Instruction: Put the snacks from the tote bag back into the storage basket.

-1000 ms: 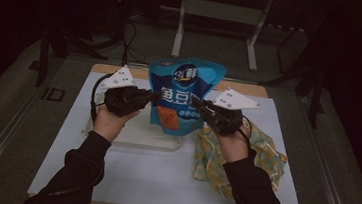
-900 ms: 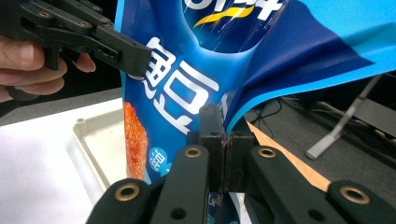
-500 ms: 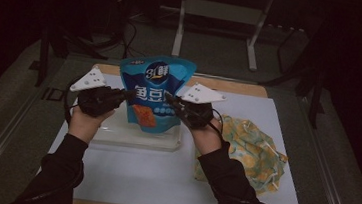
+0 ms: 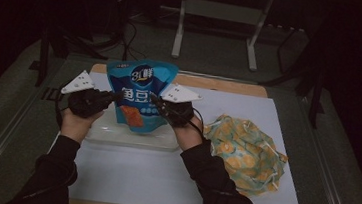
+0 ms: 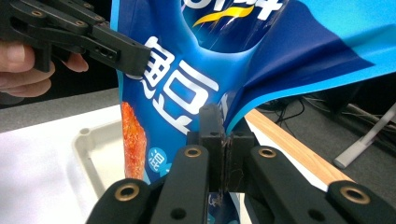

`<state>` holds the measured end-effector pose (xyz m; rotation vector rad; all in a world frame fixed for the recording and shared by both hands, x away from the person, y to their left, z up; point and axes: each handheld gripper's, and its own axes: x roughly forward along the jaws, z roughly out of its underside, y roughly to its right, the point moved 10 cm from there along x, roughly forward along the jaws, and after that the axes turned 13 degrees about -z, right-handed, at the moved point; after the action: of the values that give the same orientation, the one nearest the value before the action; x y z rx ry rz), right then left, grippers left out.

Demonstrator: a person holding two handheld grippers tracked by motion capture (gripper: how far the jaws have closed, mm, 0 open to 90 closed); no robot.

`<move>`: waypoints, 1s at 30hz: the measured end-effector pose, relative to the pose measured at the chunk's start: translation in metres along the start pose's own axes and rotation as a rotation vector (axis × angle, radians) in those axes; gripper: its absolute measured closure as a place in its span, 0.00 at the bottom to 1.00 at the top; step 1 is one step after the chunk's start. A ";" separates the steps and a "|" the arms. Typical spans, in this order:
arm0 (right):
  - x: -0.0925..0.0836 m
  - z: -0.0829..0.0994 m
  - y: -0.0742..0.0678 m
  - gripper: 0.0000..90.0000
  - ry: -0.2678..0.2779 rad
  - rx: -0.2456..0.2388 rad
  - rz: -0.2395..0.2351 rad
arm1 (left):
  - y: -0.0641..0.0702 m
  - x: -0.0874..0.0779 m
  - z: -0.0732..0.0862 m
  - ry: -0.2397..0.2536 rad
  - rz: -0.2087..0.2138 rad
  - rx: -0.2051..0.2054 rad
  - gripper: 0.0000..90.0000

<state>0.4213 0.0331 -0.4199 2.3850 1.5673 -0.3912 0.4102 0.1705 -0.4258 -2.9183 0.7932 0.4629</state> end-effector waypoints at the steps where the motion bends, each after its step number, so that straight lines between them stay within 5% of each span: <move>1: 0.002 0.001 0.000 0.99 0.001 0.000 0.002 | -0.002 0.001 0.002 -0.001 -0.003 0.002 0.99; 17: 0.034 0.029 0.001 0.99 -0.013 0.012 0.000 | -0.019 0.013 0.036 -0.022 -0.027 -0.014 0.99; 30: 0.043 0.054 0.004 0.99 -0.025 0.029 -0.016 | -0.019 0.023 0.059 -0.035 -0.006 -0.015 0.98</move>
<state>0.4369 0.0487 -0.4856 2.3811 1.5819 -0.4479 0.4234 0.1848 -0.4888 -2.9167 0.7793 0.5207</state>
